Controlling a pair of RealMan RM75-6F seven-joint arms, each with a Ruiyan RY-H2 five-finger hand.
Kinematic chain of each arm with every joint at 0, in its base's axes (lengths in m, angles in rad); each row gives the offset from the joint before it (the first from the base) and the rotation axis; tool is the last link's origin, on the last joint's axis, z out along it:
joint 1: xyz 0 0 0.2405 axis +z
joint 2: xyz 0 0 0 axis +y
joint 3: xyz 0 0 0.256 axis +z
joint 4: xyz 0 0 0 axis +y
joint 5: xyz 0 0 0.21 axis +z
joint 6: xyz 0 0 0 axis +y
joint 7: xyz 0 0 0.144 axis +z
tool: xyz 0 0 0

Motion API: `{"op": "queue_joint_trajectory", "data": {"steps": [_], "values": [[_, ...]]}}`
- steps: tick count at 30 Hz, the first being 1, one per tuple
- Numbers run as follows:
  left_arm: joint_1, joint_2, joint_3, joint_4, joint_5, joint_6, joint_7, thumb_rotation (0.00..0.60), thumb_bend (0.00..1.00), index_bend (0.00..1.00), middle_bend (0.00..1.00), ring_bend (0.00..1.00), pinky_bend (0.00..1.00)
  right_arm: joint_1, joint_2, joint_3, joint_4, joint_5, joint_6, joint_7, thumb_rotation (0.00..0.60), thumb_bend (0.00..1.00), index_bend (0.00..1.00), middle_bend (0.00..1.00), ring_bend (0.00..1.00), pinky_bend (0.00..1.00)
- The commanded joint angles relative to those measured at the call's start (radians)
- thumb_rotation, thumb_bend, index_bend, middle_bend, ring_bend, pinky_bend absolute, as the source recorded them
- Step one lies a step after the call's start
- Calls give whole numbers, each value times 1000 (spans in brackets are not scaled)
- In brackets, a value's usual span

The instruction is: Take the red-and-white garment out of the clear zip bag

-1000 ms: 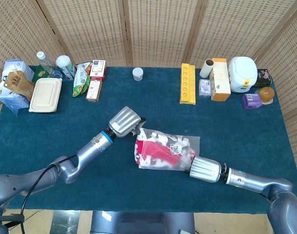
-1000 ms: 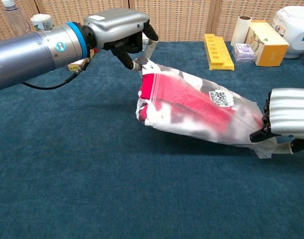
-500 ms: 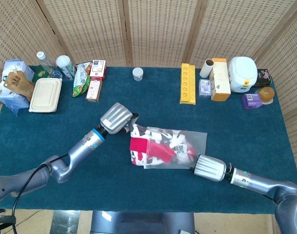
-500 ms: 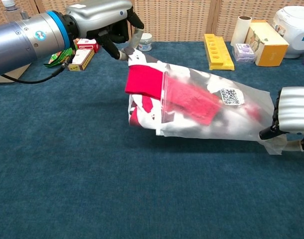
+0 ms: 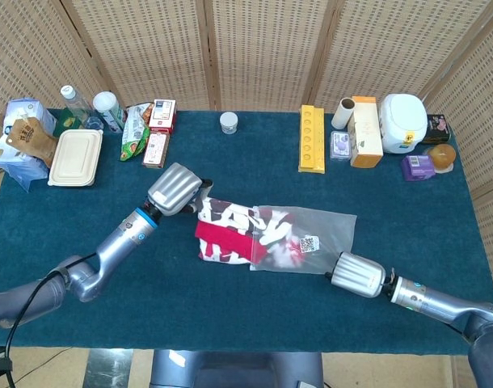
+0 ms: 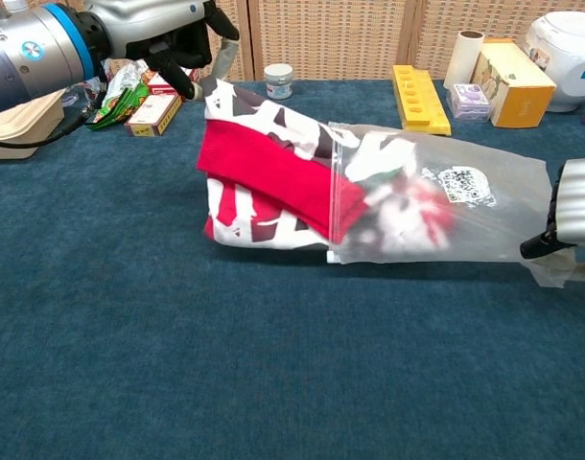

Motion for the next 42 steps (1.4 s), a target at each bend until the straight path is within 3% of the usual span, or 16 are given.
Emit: {"op": "queue_joint_trajectory", "data": {"steps": [1,15,18,19,20,22,24,27,31,35,42], "values": [[11,13,4,-1,-1,6,-5,600,397,877,1000,1000,999,-7,8,2,-4,4,-4,-2,600,520,837,989,1000,1000],[72,45,23,67,-25,12,-30,600,394,876,1000,1000,999,-66,62,17,7,36,-9,1,600,513,836,990,1000,1000],[78,46,26,67,-19,19,-35,600,356,867,1000,978,952,-74,64,21,11,39,-10,-1,600,488,790,965,1000,1000],[81,47,26,65,-18,21,-40,600,332,833,992,935,922,-76,64,23,11,42,-11,-2,600,472,761,938,1000,999],[91,56,27,44,-32,11,-56,600,289,723,924,816,849,-85,65,34,9,55,-7,-2,600,428,693,871,985,981],[102,91,27,-23,-63,-21,-61,600,218,420,678,512,650,-103,64,55,-1,79,5,-3,600,307,516,706,891,893],[116,125,25,-85,-93,-43,-56,600,165,120,369,214,397,-116,63,73,-14,99,14,4,600,169,313,533,739,780],[130,161,23,-150,-131,-65,-40,600,123,2,169,32,210,-129,62,88,-28,117,15,15,600,76,135,348,554,647],[146,196,19,-213,-184,-90,-16,588,100,0,110,0,139,-138,66,103,-53,133,17,29,600,44,32,236,414,495],[169,240,16,-286,-237,-92,30,510,95,0,103,0,137,-147,78,119,-88,147,25,36,594,35,11,203,362,431],[276,333,34,-460,-281,18,79,503,90,0,103,0,137,-179,134,153,-223,193,52,122,494,35,0,156,287,335]]}}
